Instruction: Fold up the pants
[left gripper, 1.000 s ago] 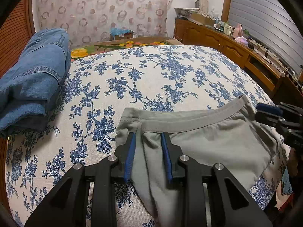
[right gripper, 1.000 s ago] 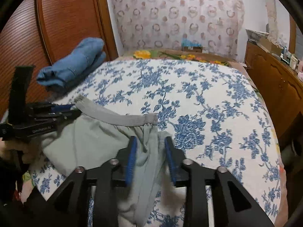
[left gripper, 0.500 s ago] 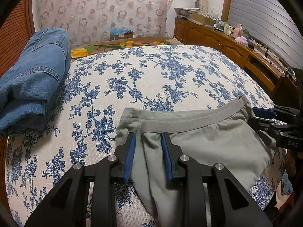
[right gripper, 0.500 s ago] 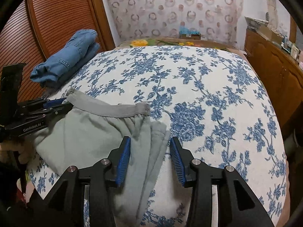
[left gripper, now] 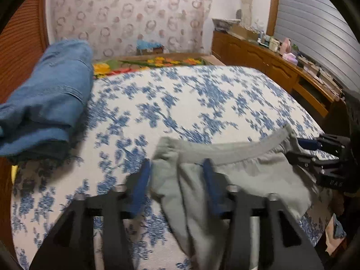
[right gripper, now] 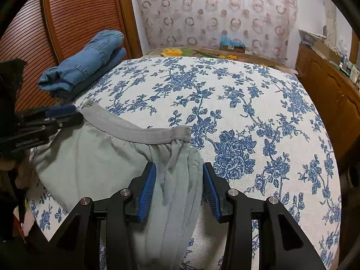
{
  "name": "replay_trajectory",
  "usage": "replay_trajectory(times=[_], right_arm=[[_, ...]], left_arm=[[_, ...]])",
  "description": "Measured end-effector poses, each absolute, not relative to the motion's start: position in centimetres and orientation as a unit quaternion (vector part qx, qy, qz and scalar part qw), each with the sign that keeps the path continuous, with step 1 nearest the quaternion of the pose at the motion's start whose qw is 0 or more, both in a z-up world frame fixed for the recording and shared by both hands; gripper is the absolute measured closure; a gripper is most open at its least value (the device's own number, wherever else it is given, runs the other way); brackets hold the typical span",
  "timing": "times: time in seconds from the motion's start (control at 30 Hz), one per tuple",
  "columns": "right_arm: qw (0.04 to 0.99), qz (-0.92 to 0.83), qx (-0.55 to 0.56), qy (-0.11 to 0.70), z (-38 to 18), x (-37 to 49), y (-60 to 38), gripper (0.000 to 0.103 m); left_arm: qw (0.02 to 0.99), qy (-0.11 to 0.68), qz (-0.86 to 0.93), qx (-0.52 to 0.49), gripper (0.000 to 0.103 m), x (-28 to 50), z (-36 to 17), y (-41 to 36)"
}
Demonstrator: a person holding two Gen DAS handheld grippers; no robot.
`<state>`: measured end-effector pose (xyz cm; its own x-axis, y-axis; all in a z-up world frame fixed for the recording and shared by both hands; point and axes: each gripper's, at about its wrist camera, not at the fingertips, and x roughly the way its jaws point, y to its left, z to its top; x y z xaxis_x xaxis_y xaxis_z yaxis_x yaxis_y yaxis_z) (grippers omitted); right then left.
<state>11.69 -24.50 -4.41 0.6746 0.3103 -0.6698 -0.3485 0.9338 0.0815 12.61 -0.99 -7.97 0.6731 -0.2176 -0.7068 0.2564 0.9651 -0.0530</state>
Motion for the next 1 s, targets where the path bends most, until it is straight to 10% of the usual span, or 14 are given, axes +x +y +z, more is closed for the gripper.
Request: replay_trajectory(times=[0.87, 1.0], right_arm=[[0.916, 0.178, -0.029, 0.359, -4.3, 11.4, -24.5, 0.059], [0.916, 0.179, -0.027, 0.359, -4.3, 11.4, -24.6, 0.059]], left_arm=[[0.892, 0.424, -0.154, -0.017, 0.038, 15.0, -9.8, 0.0], [0.891, 0.423, -0.164, -0.022, 0.052, 14.8, -9.9, 0.1]])
